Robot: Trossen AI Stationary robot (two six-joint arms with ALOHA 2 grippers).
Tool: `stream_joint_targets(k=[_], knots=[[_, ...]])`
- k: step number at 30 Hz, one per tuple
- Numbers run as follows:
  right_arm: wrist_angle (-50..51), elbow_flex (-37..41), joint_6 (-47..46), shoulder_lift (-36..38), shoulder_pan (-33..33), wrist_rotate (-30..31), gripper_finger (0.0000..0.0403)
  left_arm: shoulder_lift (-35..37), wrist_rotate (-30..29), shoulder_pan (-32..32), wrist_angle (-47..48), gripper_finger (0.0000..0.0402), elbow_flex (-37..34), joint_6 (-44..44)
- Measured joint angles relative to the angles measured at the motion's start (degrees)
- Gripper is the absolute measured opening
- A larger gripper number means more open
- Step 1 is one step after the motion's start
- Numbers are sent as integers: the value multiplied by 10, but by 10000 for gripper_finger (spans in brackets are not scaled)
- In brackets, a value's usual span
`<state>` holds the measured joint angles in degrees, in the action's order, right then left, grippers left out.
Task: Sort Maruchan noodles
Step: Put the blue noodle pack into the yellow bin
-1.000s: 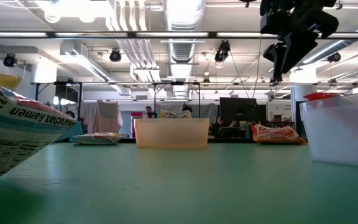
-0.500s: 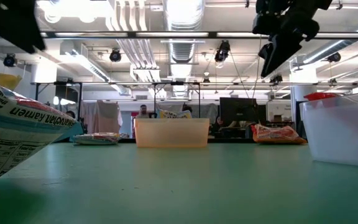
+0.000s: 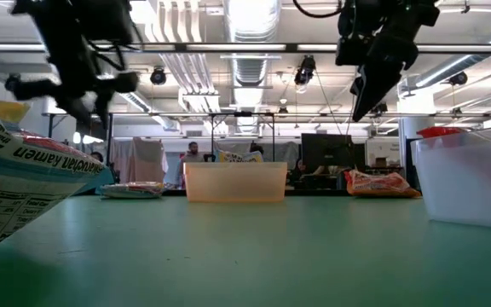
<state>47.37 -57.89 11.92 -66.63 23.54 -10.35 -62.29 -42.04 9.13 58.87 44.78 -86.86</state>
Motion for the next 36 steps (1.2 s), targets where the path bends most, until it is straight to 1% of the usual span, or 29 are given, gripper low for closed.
stream_joint_targets(k=[3,4,5,8,11,14,20,23,29,33,36], knots=[[0,0,0,-13,1,0,150,5,58,99,-183,80,-27,187],[0,0,1,-16,1,0,150,1,76,130,-225,78,-34,232],[0,0,1,-19,1,0,150,-5,90,156,-248,77,-39,257],[0,0,1,-20,1,0,150,-33,121,224,-241,75,-52,258],[0,0,-4,-21,1,0,150,-66,160,262,-246,75,-57,259],[0,0,2,-21,1,0,150,-102,165,274,-265,75,-52,261],[-1,0,30,-21,1,0,150,-178,172,278,-294,75,-39,256],[-1,0,31,-21,1,0,150,-209,162,277,-310,75,-31,233],[4,0,31,-21,1,0,150,-241,145,279,-398,75,-26,232],[4,0,31,-21,1,0,150,-268,141,289,-401,75,-22,233],[4,0,32,-21,1,0,150,-287,151,292,-404,75,-20,233]])
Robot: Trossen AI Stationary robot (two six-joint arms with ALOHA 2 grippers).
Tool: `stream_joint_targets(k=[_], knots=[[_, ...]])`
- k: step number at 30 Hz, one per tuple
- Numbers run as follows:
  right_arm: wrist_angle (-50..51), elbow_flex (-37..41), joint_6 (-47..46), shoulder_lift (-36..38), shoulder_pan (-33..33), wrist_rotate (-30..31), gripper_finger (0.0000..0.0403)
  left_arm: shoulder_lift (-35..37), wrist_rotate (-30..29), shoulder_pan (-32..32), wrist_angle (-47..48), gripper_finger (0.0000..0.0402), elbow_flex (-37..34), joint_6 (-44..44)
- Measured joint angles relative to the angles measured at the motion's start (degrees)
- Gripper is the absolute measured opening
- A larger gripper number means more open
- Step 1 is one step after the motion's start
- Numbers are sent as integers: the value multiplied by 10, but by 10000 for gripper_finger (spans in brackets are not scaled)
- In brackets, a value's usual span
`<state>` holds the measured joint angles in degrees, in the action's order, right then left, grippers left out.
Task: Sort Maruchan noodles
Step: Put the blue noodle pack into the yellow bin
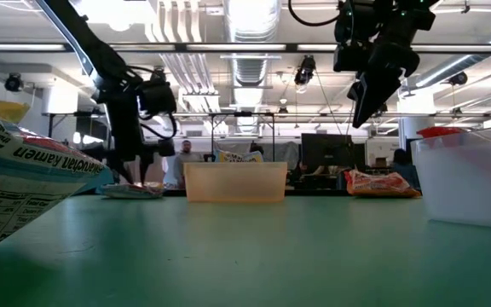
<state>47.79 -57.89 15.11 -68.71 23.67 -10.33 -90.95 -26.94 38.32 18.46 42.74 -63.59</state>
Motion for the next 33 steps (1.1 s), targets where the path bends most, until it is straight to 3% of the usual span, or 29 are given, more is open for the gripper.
stream_joint_targets(k=[9,16,20,25,29,33], knots=[[4,0,-1,0,0,0,150,20,51,-64,51,75,-2,6],[3,0,-5,0,0,0,150,44,114,-190,62,75,-3,-31],[3,0,-5,0,0,0,150,43,117,-271,59,75,-3,-93],[3,0,-7,0,0,0,150,42,123,-347,15,75,-4,-176],[3,0,-17,0,0,-1,150,39,125,-373,-55,75,-7,-240],[3,0,-17,0,0,-1,150,40,102,-376,-125,75,-6,-224]])
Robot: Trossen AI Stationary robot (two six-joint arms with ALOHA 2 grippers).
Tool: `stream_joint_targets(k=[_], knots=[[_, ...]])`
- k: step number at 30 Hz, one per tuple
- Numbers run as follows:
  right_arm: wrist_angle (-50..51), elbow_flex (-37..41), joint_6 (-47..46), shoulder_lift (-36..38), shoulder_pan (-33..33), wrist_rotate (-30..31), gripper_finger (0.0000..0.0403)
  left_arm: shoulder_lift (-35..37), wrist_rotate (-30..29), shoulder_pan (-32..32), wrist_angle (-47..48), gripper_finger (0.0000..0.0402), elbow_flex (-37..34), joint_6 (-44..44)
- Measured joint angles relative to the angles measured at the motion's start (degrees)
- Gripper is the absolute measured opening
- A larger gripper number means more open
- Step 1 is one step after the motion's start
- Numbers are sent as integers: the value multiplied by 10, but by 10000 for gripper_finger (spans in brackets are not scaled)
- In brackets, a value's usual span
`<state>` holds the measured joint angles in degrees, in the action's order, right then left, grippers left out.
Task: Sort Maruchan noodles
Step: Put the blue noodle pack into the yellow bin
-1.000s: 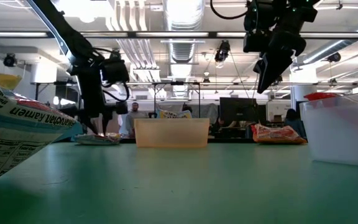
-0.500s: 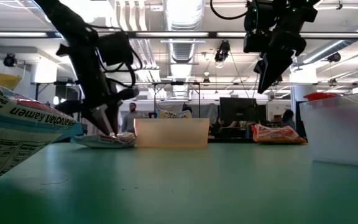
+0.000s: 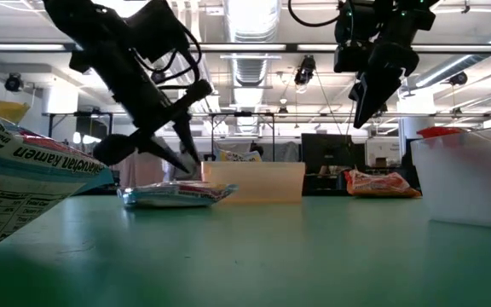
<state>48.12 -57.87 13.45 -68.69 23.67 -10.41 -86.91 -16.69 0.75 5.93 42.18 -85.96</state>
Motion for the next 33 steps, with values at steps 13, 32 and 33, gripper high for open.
stream_joint_targets(k=[13,32,33], knots=[[13,0,6,0,0,0,150,0,-16,2,48,75,41,514],[27,0,2,0,0,0,150,-30,44,1,206,75,57,620],[27,0,2,0,0,0,150,-37,47,1,204,75,58,602]])
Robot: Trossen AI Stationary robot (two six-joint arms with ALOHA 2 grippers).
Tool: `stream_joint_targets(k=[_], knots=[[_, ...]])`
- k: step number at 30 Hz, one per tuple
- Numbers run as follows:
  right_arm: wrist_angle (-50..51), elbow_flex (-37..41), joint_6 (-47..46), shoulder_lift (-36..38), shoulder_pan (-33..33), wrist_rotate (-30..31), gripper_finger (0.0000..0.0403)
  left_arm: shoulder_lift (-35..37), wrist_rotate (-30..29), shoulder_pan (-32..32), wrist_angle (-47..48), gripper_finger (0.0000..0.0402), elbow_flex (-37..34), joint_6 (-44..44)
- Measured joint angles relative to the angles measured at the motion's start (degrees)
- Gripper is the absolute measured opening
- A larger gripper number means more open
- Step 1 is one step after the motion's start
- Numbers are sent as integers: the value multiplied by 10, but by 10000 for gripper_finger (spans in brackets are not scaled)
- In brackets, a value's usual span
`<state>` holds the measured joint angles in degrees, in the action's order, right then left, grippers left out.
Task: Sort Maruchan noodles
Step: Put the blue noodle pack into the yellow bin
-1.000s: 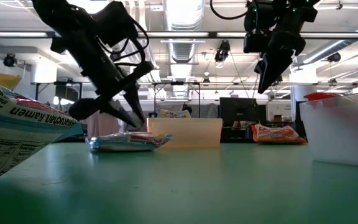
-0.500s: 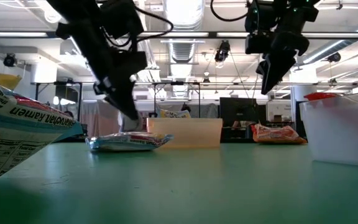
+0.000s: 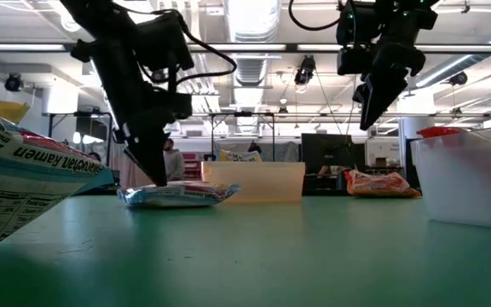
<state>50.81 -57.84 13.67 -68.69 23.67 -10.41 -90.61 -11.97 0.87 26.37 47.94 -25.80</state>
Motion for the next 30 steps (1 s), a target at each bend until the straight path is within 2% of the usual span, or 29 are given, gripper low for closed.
stream_joint_targets(k=[5,8,12,15,17,20,25,28,30], knots=[[0,0,-2,0,0,0,150,-27,18,-13,-22,75,2,-125],[0,0,-2,0,0,0,150,-30,54,-22,-53,75,1,-283],[1,0,-6,0,0,0,150,-33,143,-35,-136,75,-1,-487],[0,0,-11,0,0,0,150,-39,165,-42,-230,75,-2,-509],[0,0,-11,0,0,0,150,-37,173,-41,-292,75,2,-496],[-1,0,-17,0,0,0,150,-35,174,-41,-339,75,18,-391],[-1,0,-22,0,0,-1,150,-34,164,-47,-264,75,54,-159],[-1,0,-46,0,-3,-7,150,-39,113,-58,-183,75,64,-65],[2,0,-65,0,-8,-27,150,-44,74,-68,-167,75,65,-22]])
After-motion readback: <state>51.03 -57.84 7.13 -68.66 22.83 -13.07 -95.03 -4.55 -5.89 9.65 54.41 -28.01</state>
